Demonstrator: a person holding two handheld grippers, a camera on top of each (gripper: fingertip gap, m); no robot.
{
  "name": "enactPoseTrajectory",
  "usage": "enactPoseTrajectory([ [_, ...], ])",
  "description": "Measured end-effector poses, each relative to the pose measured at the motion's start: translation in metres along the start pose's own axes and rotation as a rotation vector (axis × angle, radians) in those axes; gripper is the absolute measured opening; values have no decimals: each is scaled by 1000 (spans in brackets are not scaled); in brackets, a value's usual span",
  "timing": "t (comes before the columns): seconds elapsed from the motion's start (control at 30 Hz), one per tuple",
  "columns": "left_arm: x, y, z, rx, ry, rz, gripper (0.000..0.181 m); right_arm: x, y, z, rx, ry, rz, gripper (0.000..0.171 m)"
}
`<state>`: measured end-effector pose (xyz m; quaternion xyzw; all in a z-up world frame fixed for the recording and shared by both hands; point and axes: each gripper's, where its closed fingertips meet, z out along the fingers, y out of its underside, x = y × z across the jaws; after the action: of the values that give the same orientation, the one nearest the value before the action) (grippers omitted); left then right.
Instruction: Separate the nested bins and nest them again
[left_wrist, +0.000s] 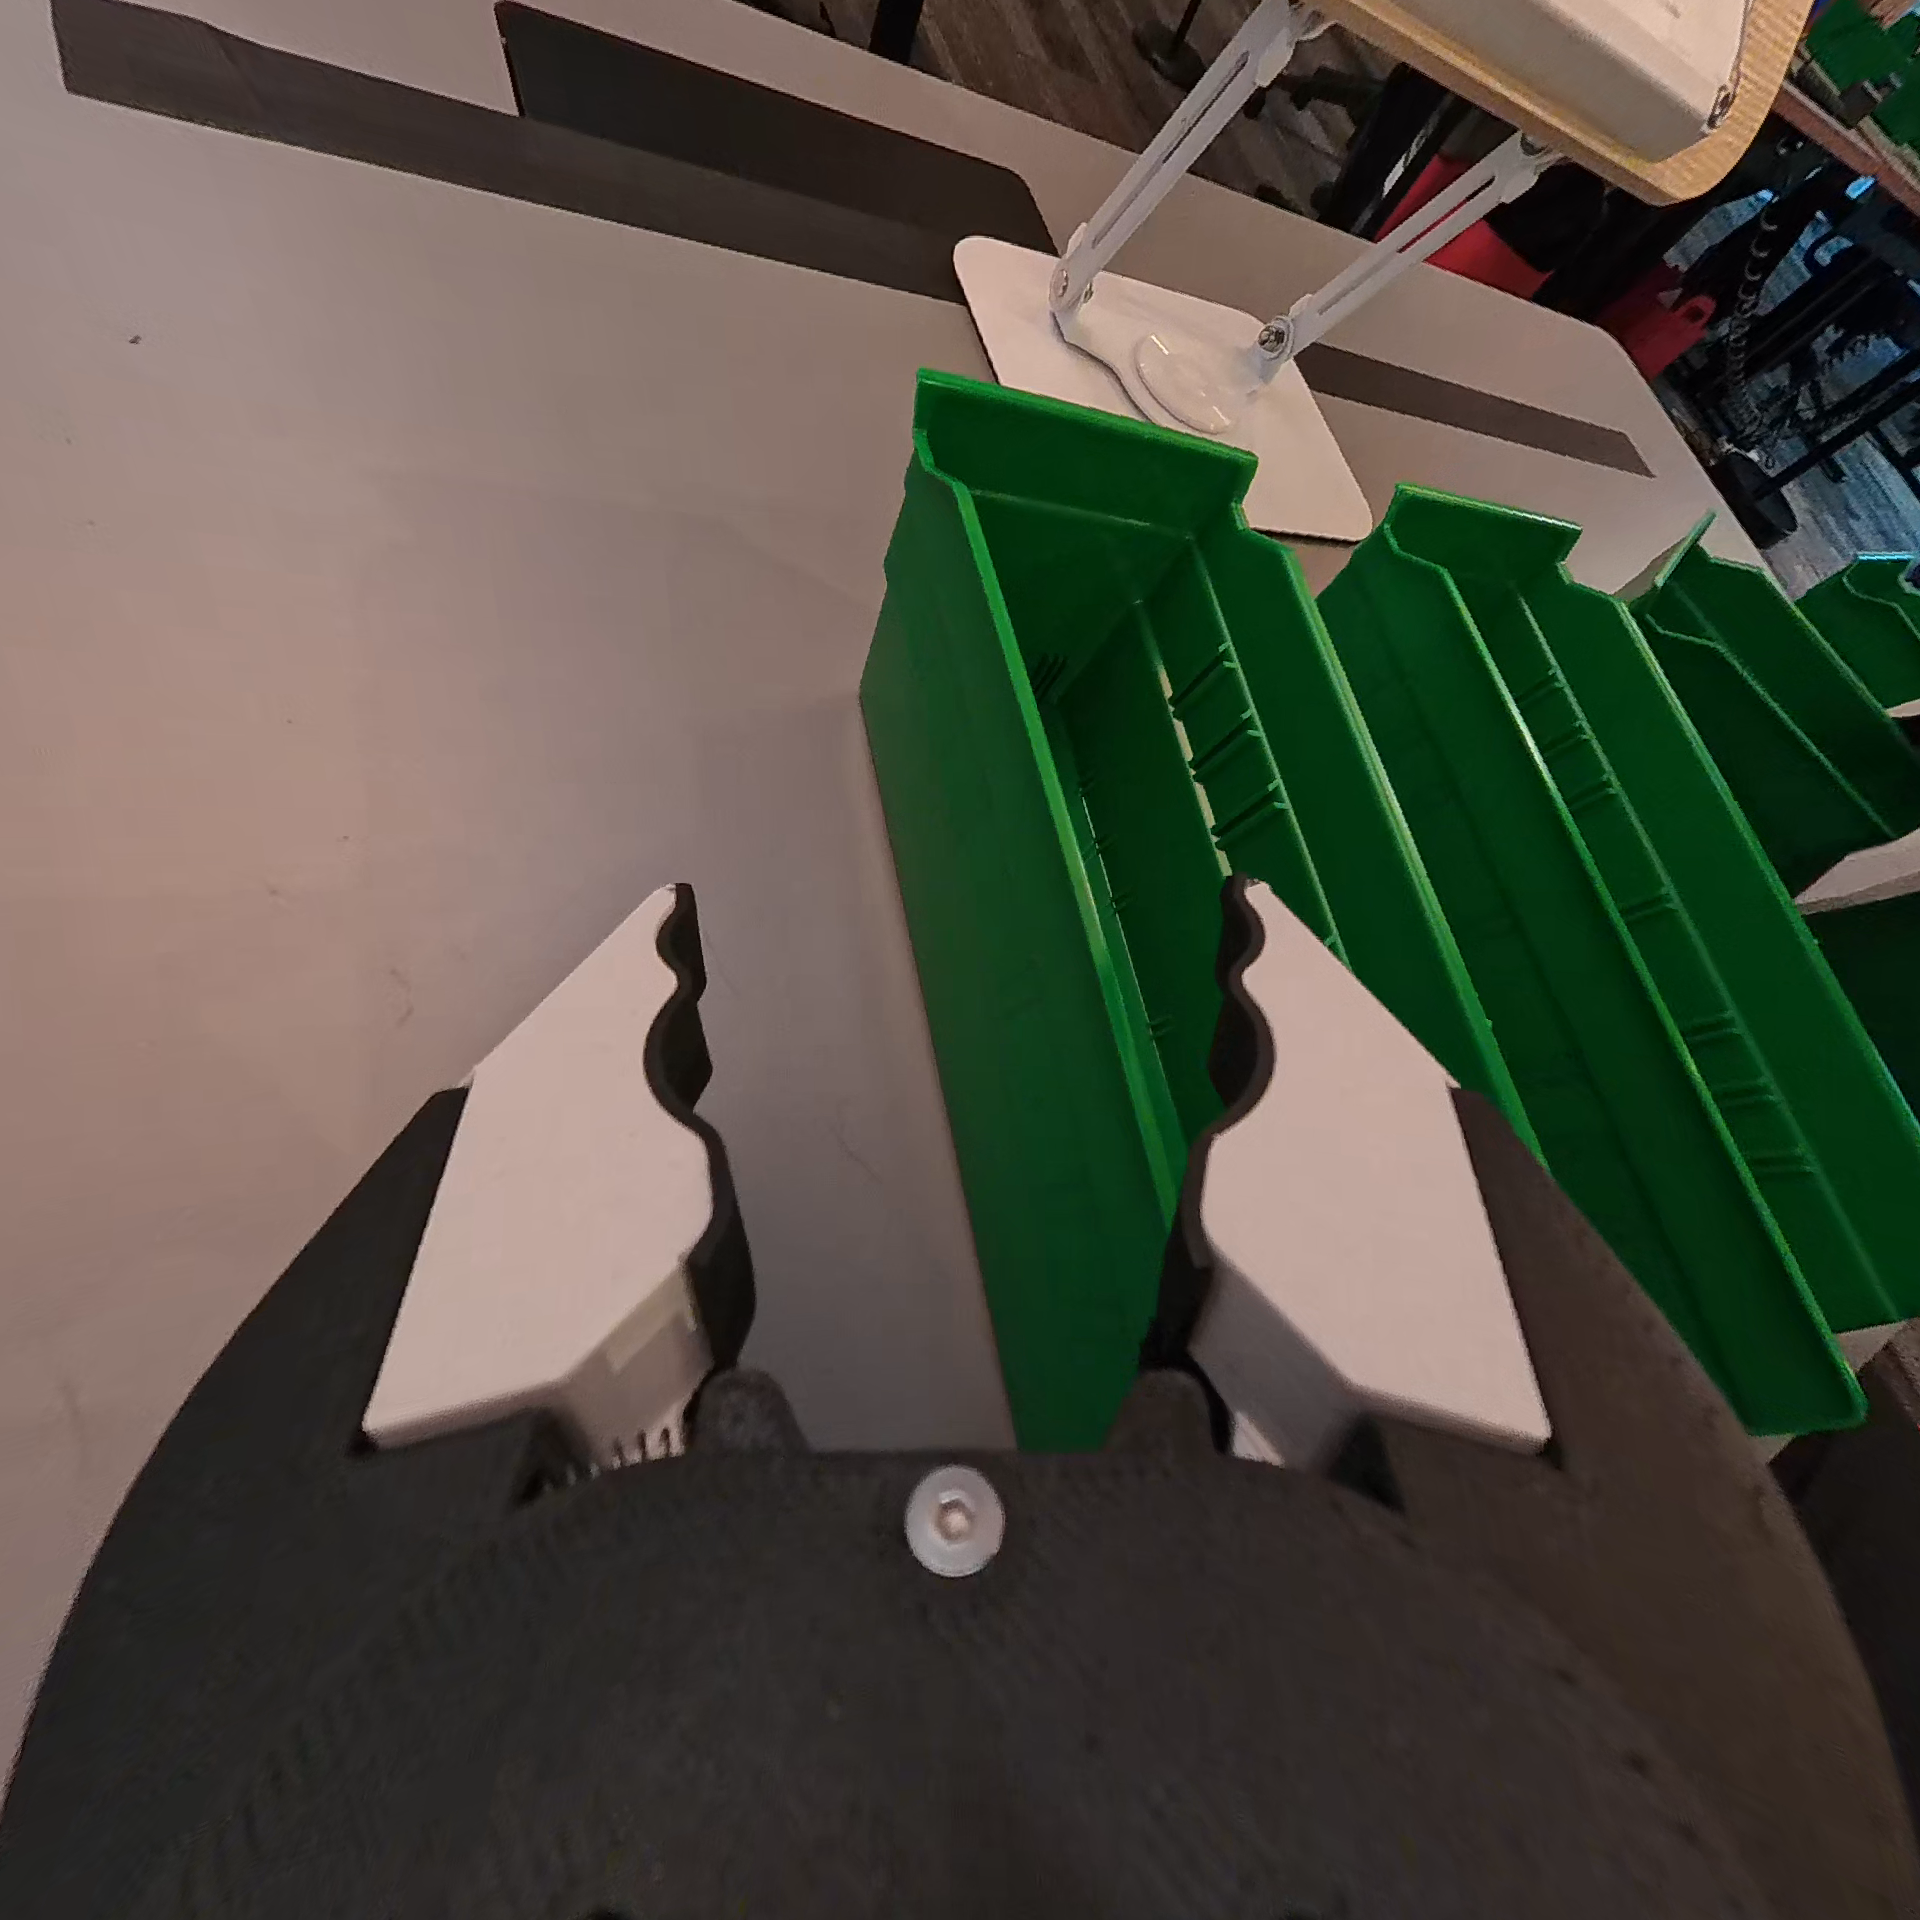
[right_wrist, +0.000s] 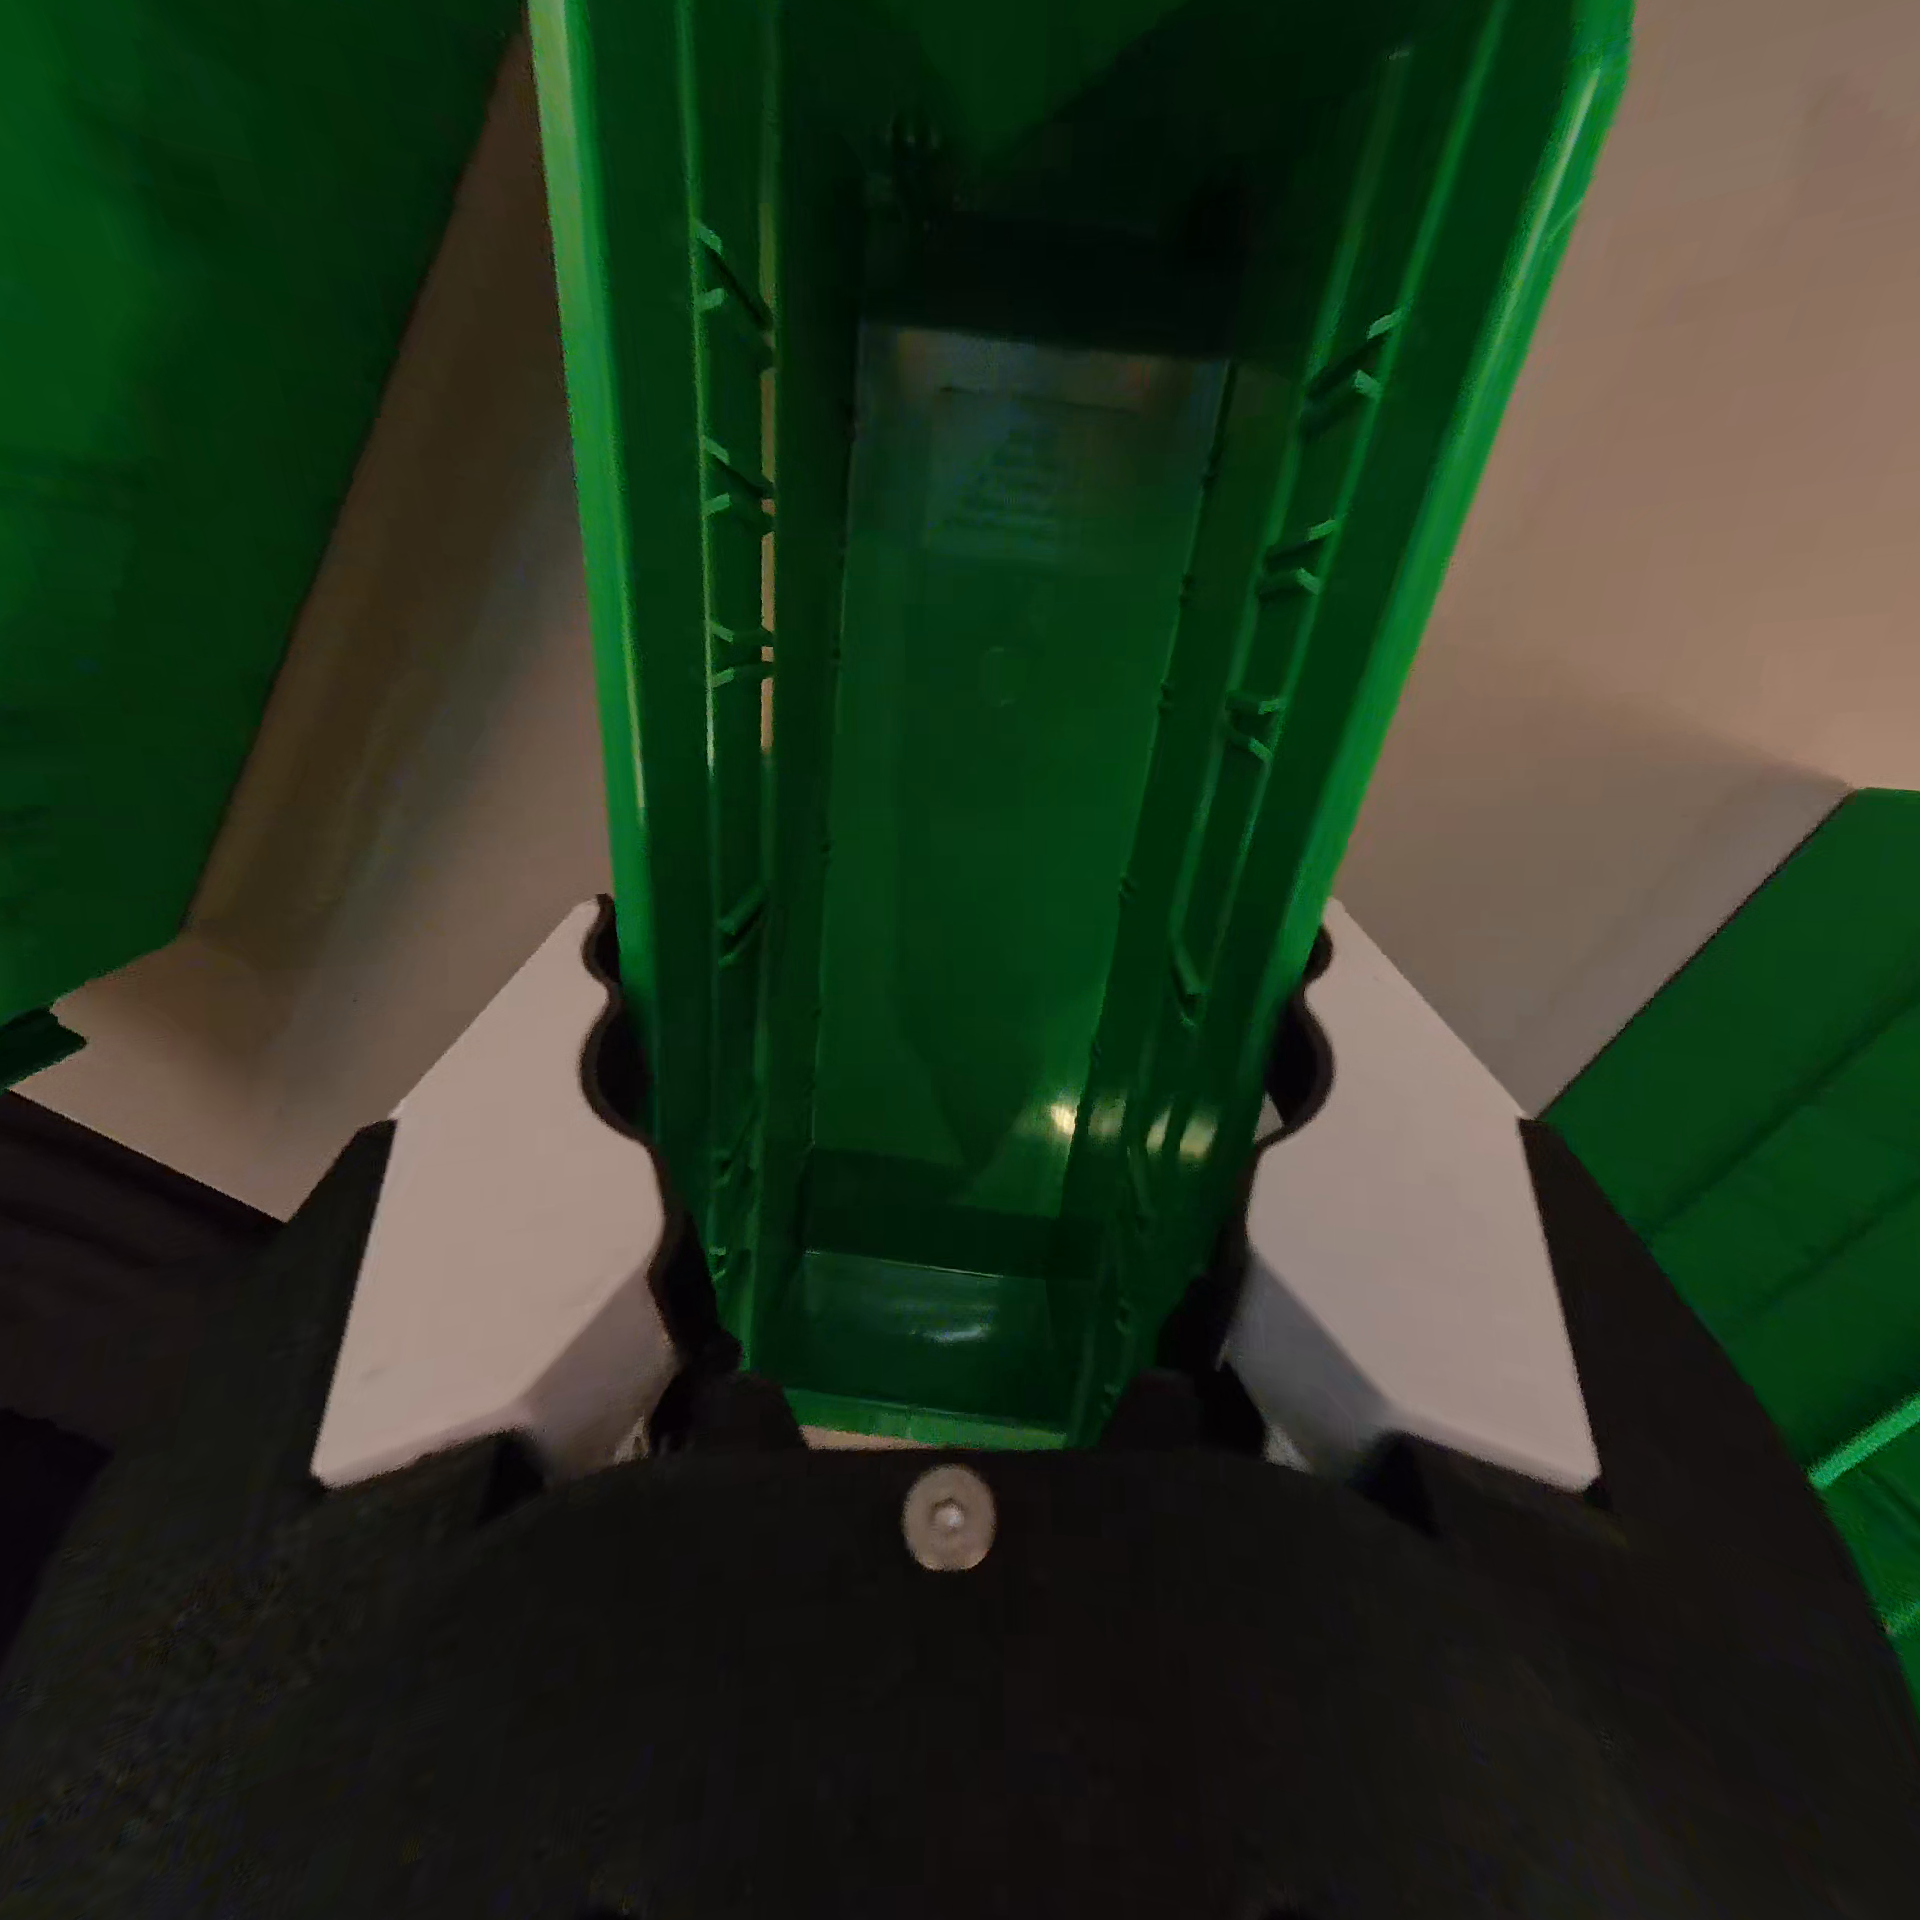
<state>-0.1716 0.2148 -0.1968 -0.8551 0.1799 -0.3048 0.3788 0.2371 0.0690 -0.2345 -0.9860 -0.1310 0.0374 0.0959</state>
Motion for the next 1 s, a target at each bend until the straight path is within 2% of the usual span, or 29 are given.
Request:
enactPoseTrajectory([
  [0.13,-2,0,0,0,-2,-3,98,-2,0,-2,14,-12,-16,111],
  [0.63,-5,0,1,12,4,-18,98,6,-3,-15,88,-72,38,101],
  [0.87,-2,-8,-2,52,27,-1,103,9,-12,-39,159,-133,83,101],
  [1.0,1,-20,-11,117,51,2,103,18,-19,-71,206,-124,99,101],
])
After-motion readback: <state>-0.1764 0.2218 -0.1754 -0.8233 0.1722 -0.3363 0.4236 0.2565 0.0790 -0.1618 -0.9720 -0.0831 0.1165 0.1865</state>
